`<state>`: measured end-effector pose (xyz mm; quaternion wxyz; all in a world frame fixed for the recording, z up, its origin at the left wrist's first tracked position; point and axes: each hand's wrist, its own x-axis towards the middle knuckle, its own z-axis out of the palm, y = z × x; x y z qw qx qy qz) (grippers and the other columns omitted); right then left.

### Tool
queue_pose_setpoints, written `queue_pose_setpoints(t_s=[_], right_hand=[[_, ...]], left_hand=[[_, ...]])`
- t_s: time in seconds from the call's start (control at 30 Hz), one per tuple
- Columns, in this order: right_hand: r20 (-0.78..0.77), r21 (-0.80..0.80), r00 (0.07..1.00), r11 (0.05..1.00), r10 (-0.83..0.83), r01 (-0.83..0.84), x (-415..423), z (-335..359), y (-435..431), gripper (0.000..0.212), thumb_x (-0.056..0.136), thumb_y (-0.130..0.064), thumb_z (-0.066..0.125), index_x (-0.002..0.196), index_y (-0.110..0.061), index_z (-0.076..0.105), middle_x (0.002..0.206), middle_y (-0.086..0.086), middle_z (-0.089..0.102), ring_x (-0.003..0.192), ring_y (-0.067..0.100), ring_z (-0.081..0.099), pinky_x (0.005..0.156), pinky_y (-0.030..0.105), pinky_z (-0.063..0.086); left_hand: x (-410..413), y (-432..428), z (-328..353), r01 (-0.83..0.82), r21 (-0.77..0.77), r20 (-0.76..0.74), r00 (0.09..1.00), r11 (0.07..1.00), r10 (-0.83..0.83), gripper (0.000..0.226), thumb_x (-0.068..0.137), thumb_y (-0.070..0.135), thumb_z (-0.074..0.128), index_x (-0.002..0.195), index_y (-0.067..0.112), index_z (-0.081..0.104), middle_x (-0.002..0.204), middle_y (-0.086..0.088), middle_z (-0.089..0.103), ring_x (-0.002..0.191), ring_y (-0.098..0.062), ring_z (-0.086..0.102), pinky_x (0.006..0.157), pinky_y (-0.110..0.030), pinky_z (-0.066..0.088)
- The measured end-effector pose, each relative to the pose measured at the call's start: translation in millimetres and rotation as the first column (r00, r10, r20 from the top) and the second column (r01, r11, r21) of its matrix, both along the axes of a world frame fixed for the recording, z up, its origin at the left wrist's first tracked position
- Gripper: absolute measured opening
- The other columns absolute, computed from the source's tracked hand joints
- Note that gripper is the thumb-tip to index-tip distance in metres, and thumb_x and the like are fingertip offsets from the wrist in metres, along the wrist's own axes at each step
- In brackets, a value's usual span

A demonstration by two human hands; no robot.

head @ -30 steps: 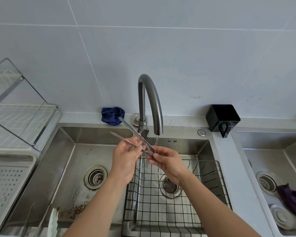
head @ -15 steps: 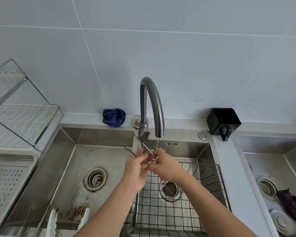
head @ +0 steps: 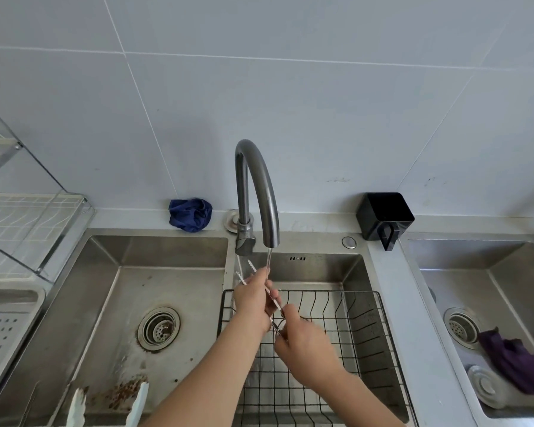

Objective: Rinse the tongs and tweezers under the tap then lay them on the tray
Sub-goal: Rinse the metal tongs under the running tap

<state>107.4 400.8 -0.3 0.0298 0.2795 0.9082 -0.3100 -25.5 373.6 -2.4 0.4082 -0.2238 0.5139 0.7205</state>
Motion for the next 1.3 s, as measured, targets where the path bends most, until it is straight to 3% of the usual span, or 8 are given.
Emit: queue_pose_setpoints(t_s=[0.17,0.33,0.6,0.77,0.97,1.07,1.17,1.3], right_hand=[[0.002,0.059,1.0,0.998,-0.026,0.026,-0.2,-3.6,5.7,0.018,0.094,-0.014,0.048,0.11,-0.017,0.041,0.078,-0.002,0.055,0.072,0.03,0.059,0.064,0.042,0.046],[-0.068,-0.216,0.976,0.958,-0.208,0.189,-18.3,8.2,-0.2,0.035,0.082,-0.011,0.056,0.112,-0.022,0.042,0.081,-0.001,0.065,0.064,0.03,0.063,0.059,0.044,0.054],[0.071,-0.515,0.988,0.844,-0.135,0.152,-55.2,15.4,36.9,0.037,0.086,-0.02,0.073,0.115,-0.017,0.05,0.073,0.001,0.063,0.041,0.009,0.057,0.042,0.027,0.05],[0.021,-0.159,0.993,0.98,-0.114,0.116,-72.3,7.8,42.4,0.05,0.081,-0.023,0.071,0.128,-0.024,0.053,0.084,-0.01,0.064,0.083,0.023,0.067,0.068,0.032,0.051],[-0.036,-0.082,0.998,0.996,0.043,-0.046,-94.9,5.7,33.3,0.05,0.081,-0.021,0.059,0.13,-0.022,0.052,0.091,0.006,0.073,0.074,0.03,0.069,0.057,0.033,0.048],[-0.073,-0.749,0.992,0.652,0.099,-0.121,-94.2,16.4,43.0,0.016,0.072,-0.005,0.072,0.085,-0.006,0.064,0.063,0.009,0.063,0.042,0.02,0.058,0.041,0.027,0.048],[-0.077,-0.899,0.978,0.412,0.194,-0.152,-94.1,25.8,48.8,0.017,0.079,-0.002,0.074,0.068,-0.007,0.061,0.055,0.007,0.057,0.038,0.015,0.052,0.037,0.021,0.042],[-0.024,-0.599,0.989,0.79,0.149,-0.134,-109.8,32.1,33.3,0.022,0.072,-0.016,0.07,0.091,-0.012,0.059,0.064,0.006,0.065,0.043,0.021,0.06,0.041,0.027,0.046]], left_hand=[[-14.3,12.1,0.1,-0.065,-0.173,-0.223,0.975,0.983,0.025,0.018,0.094,0.01,0.056,0.111,0.006,0.052,0.069,-0.01,0.049,0.048,-0.019,0.045,0.042,-0.027,0.045],[-27.3,13.5,6.0,0.035,0.104,-0.031,0.999,0.994,-0.031,0.036,0.099,0.046,0.056,0.103,0.01,0.062,0.05,0.004,0.037,0.036,-0.011,0.034,0.037,-0.025,0.035],[-47.0,5.7,23.9,0.234,0.349,-0.085,0.972,0.907,-0.218,0.02,0.087,0.007,0.065,0.105,0.011,0.071,0.08,-0.009,0.072,0.07,-0.022,0.07,0.073,-0.039,0.058],[-29.0,3.4,21.9,0.137,0.006,-0.248,0.96,0.991,-0.131,0.012,0.094,0.003,0.061,0.098,0.012,0.068,0.078,-0.01,0.075,0.075,-0.023,0.071,0.076,-0.036,0.054],[-36.4,-12.8,28.3,-0.015,0.282,-0.122,0.991,0.959,0.051,0.013,0.097,0.015,0.06,0.086,0.01,0.063,0.074,-0.012,0.067,0.098,-0.034,0.072,0.088,-0.046,0.054],[-52.1,-33.0,28.2,0.158,0.406,-0.15,0.983,0.9,-0.105,0.015,0.092,0.02,0.062,0.081,0.011,0.069,0.076,-0.011,0.071,0.11,-0.036,0.07,0.09,-0.048,0.056],[-58.3,-44.5,27.3,0.191,0.46,-0.171,0.977,0.867,-0.125,0.017,0.089,0.023,0.064,0.097,0.012,0.074,0.097,-0.013,0.077,0.105,-0.033,0.072,0.084,-0.043,0.061],[-50.0,-37.1,22.8,-0.11,0.262,-0.111,0.983,0.959,0.143,0.026,0.081,0.022,0.079,0.103,0.011,0.07,0.088,-0.009,0.075,0.079,-0.022,0.073,0.076,-0.038,0.061]])
